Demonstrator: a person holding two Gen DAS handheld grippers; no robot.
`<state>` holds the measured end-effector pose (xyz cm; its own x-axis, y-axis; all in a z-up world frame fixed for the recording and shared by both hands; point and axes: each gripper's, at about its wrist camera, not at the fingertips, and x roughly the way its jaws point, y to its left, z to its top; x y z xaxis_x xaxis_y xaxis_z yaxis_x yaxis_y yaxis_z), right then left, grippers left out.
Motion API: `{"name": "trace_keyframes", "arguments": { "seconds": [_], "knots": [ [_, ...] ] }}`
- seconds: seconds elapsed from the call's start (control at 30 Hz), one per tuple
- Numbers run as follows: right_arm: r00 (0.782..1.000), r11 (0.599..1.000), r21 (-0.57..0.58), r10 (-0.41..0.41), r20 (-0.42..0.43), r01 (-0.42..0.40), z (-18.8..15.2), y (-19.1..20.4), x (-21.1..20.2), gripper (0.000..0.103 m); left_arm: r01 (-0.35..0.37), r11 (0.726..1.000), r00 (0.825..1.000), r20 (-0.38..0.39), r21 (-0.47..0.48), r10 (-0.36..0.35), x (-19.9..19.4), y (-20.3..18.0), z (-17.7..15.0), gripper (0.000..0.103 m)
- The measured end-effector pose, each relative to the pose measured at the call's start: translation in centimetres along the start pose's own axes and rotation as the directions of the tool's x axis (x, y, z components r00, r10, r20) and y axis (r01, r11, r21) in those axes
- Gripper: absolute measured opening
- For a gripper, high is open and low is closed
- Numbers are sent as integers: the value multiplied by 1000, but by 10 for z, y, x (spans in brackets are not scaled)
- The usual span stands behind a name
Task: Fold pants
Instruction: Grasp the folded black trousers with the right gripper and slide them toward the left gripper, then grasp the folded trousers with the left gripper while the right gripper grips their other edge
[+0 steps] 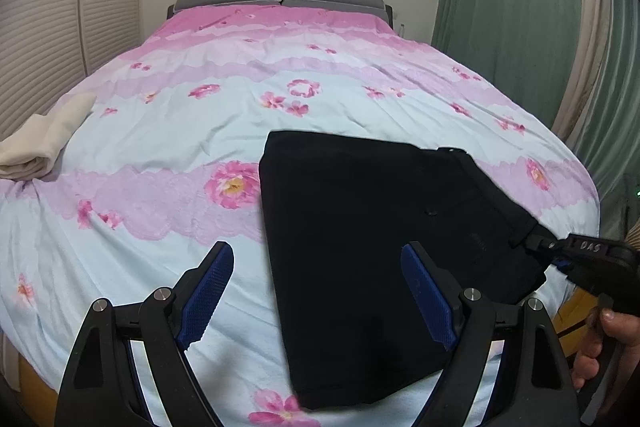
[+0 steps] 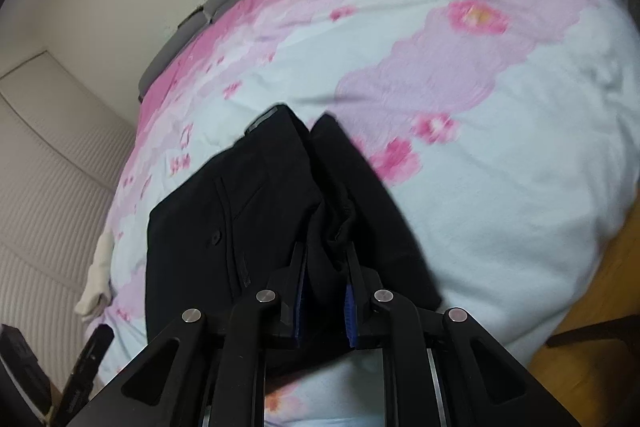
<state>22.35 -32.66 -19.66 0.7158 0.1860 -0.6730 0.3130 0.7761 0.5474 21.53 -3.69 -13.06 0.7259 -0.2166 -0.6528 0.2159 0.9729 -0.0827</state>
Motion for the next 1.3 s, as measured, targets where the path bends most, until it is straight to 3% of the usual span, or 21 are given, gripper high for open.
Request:
{"name": "trace_keyframes", "arguments": {
  "seconds": [0.13, 0.3, 0.4, 0.47, 0.5, 0.6, 0.67, 0.73, 1.03, 1.13, 1.3],
  "knots": [
    [998, 998, 20, -54, 23, 54, 4, -20, -13, 16, 15, 1000, 1000, -16, 22, -15, 7, -11, -4, 86],
    [998, 998, 61, -1, -56, 4, 1, -35, -3, 20, 34, 998, 999, -32, 46, -32, 14, -27, -8, 86],
    [996, 999, 33, -15, -83, 18, 1, -31, 0, 30, 37, 998, 999, -37, 52, -35, 16, -31, -10, 86],
    [993, 999, 8, -45, -109, 47, 1, -28, 4, 47, 36, 998, 999, -42, 51, -34, 17, -31, -11, 86],
    [991, 997, -12, -73, -113, 72, 2, -26, 3, 49, 35, 998, 998, -46, 48, -33, 18, -30, -11, 86],
    [990, 991, -76, -120, -77, 114, 2, -20, -9, 56, 35, 999, 998, -57, 26, -33, 19, -24, -10, 86],
    [988, 984, -106, -147, -49, 141, 2, -19, -17, 72, 35, 999, 997, -63, 7, -35, 19, -19, -10, 86],
    [987, 980, -124, -159, -19, 155, 1, -20, -24, 80, 34, 999, 997, -66, -8, -34, 20, -16, -11, 87],
    [991, 998, 3, -60, -122, 61, 8, -51, 5, 80, 23, 998, 995, -94, -57, -28, 43, -13, -24, 89],
    [987, 998, 48, -22, -160, 30, 8, -58, 19, 81, 37, 993, 989, -140, -112, -53, 58, -7, -32, 89],
    [983, 996, 92, 22, -184, -5, 7, -64, 31, 84, 89, 982, 981, -155, -168, -116, 67, -6, -39, 90]
  ]
}}
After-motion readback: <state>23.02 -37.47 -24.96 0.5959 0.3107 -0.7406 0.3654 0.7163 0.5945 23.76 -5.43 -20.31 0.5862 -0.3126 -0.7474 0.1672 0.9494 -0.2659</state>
